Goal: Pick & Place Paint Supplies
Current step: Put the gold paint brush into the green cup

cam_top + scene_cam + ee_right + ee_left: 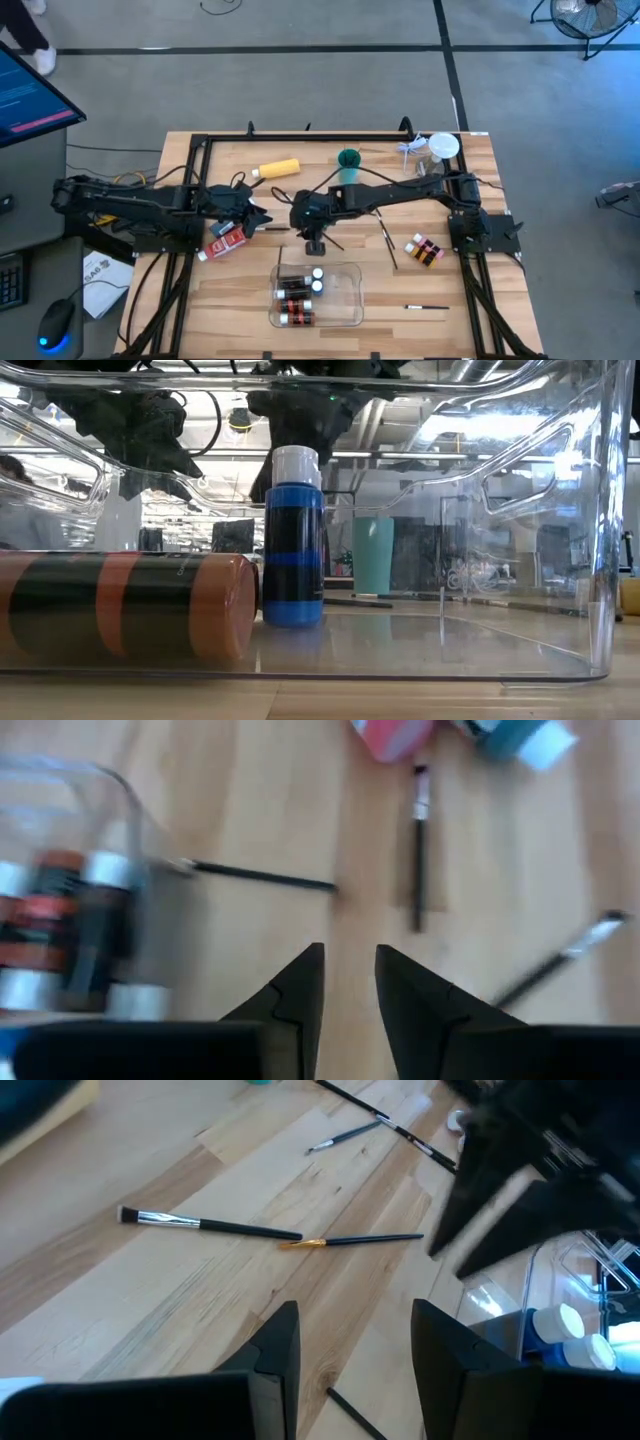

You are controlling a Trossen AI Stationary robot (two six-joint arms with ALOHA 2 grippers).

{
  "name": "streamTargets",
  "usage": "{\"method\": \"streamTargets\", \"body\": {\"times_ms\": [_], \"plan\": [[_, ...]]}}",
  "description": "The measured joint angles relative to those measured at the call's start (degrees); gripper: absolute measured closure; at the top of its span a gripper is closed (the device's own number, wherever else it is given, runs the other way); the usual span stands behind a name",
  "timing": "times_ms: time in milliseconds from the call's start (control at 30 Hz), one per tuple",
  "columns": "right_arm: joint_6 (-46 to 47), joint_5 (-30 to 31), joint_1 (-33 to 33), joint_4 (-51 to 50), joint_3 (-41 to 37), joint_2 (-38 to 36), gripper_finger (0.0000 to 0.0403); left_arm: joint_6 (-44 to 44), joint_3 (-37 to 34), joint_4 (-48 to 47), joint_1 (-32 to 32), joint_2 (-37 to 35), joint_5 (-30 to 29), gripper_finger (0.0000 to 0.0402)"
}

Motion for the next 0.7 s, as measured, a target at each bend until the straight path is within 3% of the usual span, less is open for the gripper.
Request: {"method": "streamTargets", "body": {"times_ms": [200, 700], "plan": [[-1.44, 5.14, -0.93, -3.02, -0.03, 1.17, 0.0317, 0.00, 0.02, 0.00, 0.00, 0.00, -0.27, 0.0302], [5.61, 0.61, -3.69, -4.59, -0.10, 6.21, 0.0317, 0.01, 0.02, 0.94, 0.00, 0.02, -1.52, 0.0302]]}}
